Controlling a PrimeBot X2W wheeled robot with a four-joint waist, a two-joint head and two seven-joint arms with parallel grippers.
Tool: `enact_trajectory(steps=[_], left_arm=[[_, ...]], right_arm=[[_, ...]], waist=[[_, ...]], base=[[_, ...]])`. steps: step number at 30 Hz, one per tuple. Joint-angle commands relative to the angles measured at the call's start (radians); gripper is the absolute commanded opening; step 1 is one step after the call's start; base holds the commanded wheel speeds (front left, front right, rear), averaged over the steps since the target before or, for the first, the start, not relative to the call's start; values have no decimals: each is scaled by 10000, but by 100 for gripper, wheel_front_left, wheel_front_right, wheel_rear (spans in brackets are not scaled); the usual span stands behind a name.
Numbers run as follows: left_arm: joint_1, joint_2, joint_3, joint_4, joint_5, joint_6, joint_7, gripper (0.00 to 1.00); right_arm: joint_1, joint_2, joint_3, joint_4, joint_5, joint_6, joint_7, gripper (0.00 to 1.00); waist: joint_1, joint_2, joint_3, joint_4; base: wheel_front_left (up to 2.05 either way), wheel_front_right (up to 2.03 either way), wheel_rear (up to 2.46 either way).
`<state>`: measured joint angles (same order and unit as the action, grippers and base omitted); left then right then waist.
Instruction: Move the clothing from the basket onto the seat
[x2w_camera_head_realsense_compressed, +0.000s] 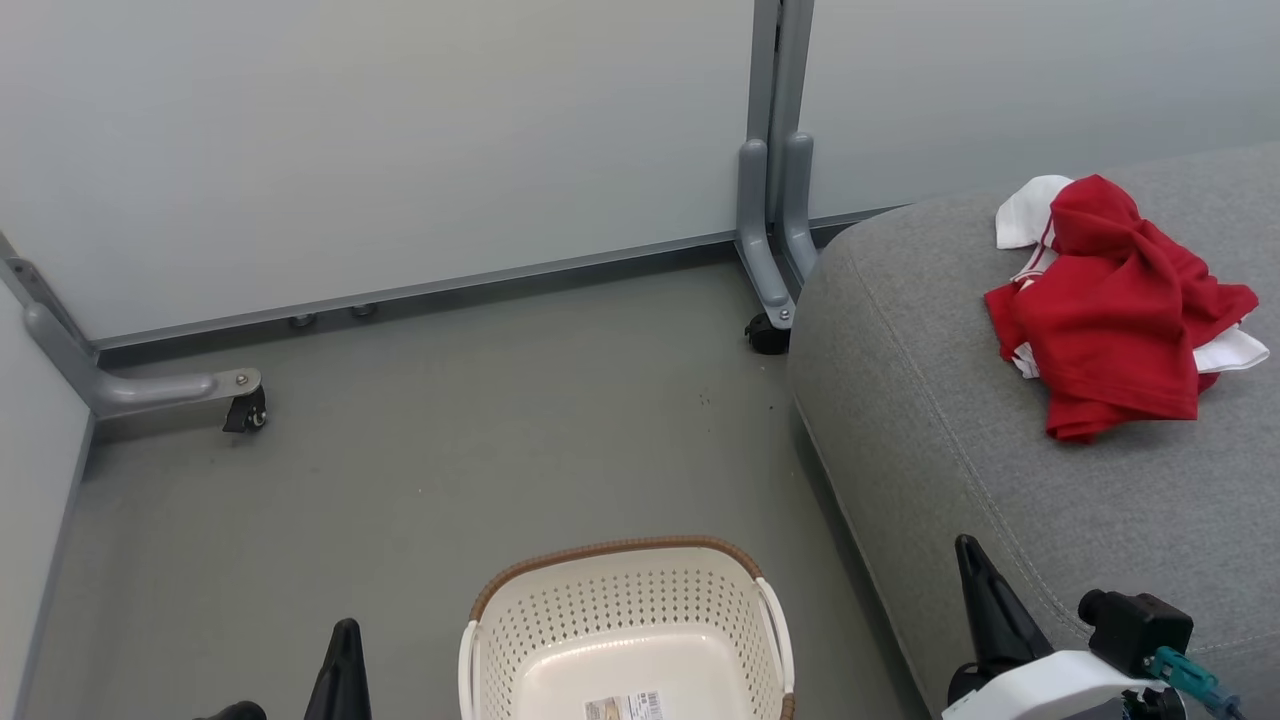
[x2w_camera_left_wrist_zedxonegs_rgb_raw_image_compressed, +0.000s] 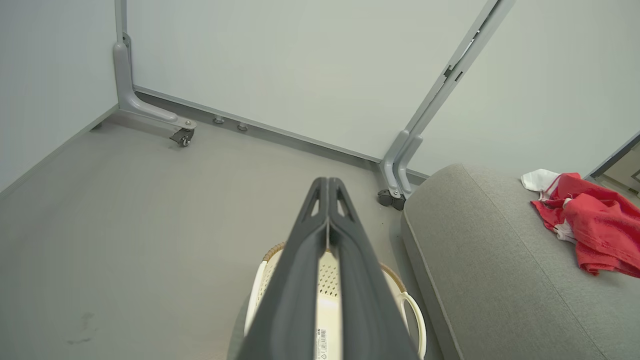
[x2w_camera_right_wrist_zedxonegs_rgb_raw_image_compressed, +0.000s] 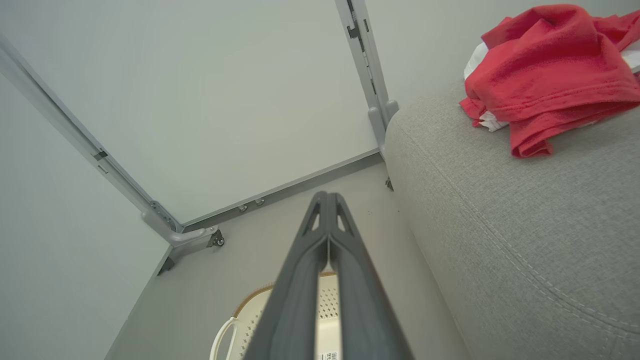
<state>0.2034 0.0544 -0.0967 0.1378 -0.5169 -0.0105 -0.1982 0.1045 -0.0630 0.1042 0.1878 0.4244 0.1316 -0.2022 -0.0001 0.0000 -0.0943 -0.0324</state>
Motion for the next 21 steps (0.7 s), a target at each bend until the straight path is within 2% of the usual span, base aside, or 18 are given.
enact_trajectory(steps=[1, 21], left_arm=[[-400, 108, 96, -67, -483, -74, 80, 0], [-1167, 202, 476, 237, -3452, -387, 762, 0]], right_arm=[[-359, -70, -81, -110, 501, -3, 81, 0], [-856, -165, -455, 53, 3734, -5, 753, 0]], waist=[[1, 0, 15, 6], [1, 0, 192, 65]], base=[[0, 0, 0], [0, 0, 0]])
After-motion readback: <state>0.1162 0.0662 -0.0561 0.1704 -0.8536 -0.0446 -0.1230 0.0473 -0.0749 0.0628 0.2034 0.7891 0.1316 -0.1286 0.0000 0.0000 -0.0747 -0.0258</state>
